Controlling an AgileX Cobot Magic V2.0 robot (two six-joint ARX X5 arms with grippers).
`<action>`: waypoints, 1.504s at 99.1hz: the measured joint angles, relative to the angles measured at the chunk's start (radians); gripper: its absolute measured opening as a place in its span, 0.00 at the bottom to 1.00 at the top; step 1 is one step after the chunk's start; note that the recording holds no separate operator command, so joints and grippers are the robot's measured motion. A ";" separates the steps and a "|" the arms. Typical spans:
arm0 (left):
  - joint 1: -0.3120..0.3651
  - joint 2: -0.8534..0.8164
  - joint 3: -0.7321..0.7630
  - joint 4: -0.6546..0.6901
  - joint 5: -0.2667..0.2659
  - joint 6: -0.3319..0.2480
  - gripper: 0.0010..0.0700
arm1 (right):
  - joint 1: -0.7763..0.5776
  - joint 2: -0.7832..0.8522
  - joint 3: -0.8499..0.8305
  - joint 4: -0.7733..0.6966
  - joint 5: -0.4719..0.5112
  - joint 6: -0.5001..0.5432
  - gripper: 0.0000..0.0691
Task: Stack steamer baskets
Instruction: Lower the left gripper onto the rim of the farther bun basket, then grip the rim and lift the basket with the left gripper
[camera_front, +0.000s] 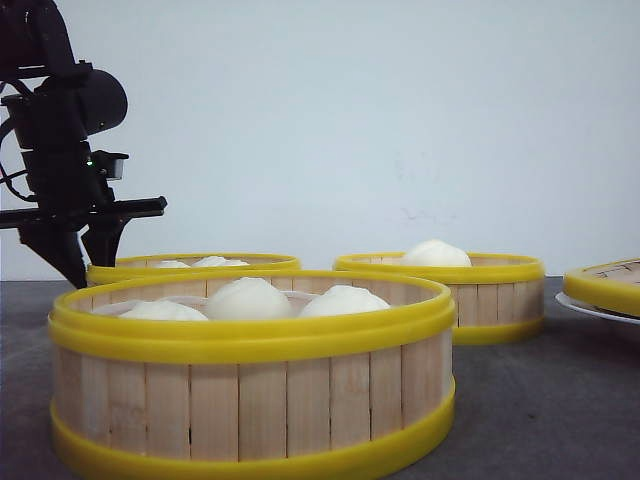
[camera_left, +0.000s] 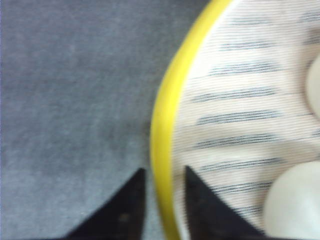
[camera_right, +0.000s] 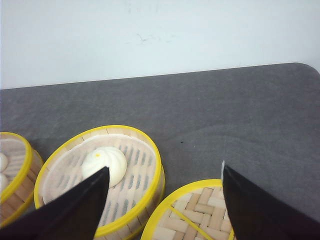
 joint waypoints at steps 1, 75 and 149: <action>0.000 0.000 0.000 0.000 0.000 -0.001 0.07 | 0.000 0.000 0.000 0.000 0.000 0.000 0.64; 0.040 -0.472 0.000 0.012 0.197 -0.055 0.02 | 0.000 0.000 0.000 -0.009 0.002 -0.008 0.64; -0.288 -0.594 -0.294 -0.136 0.180 0.000 0.02 | 0.000 0.000 0.000 -0.012 0.001 -0.008 0.64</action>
